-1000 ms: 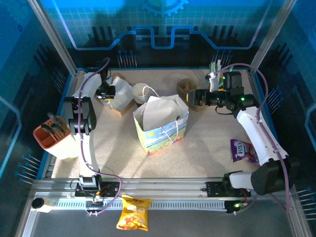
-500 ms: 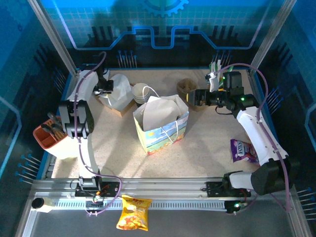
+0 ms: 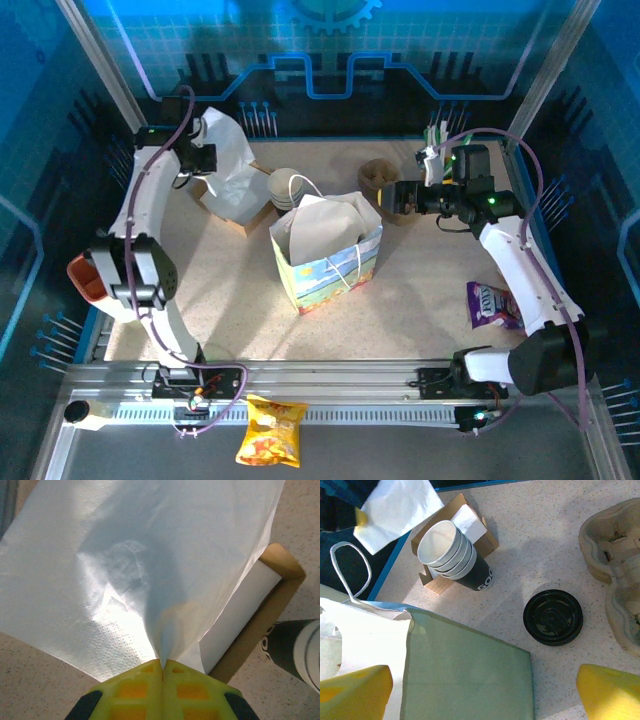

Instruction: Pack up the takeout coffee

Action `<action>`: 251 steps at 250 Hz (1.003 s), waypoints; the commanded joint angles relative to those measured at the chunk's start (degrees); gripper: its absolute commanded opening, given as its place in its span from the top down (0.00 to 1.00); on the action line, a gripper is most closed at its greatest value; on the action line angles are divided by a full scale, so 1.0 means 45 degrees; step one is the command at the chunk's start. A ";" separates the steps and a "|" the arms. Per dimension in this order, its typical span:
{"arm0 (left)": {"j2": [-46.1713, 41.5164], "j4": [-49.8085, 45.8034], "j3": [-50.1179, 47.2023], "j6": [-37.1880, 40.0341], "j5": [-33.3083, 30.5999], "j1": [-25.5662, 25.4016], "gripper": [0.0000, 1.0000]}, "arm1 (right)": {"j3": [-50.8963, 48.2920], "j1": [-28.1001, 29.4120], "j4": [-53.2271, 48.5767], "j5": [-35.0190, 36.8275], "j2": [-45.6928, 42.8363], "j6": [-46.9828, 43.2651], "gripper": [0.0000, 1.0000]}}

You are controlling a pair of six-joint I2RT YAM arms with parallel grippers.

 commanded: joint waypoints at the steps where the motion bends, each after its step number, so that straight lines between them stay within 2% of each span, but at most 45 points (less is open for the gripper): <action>1: -0.1807 0.0321 -0.0483 -0.0393 -0.0120 -0.0001 1.00 | 0.0397 0.0180 -0.0058 -0.0064 -0.0188 -0.0038 0.05; 41: -0.3768 0.0286 -0.0805 -0.0258 -0.0207 -0.0400 1.00 | 0.0459 0.0196 0.0026 -0.0132 -0.0036 0.0021 0.05; 89: -0.5472 -0.0268 -0.0437 0.0130 -0.0914 -0.2033 1.00 | 0.0601 0.0269 0.0053 -0.0148 0.0078 0.0077 0.05; 146: -0.6647 -0.1014 0.0551 0.0157 -0.2365 -0.5121 1.00 | 0.0790 0.0297 -0.0153 -0.0013 0.0004 -0.0020 0.05; 210: -0.7213 -0.1082 -0.0323 -0.0188 -0.4597 -0.9353 1.00 | 0.0865 0.0293 -0.0370 0.0173 -0.0214 -0.0076 0.05; 251: -0.6970 -0.1272 -0.1022 -0.0259 -0.6025 -1.1112 1.00 | 0.0894 0.0263 -0.0565 0.0356 -0.0475 -0.0213 0.05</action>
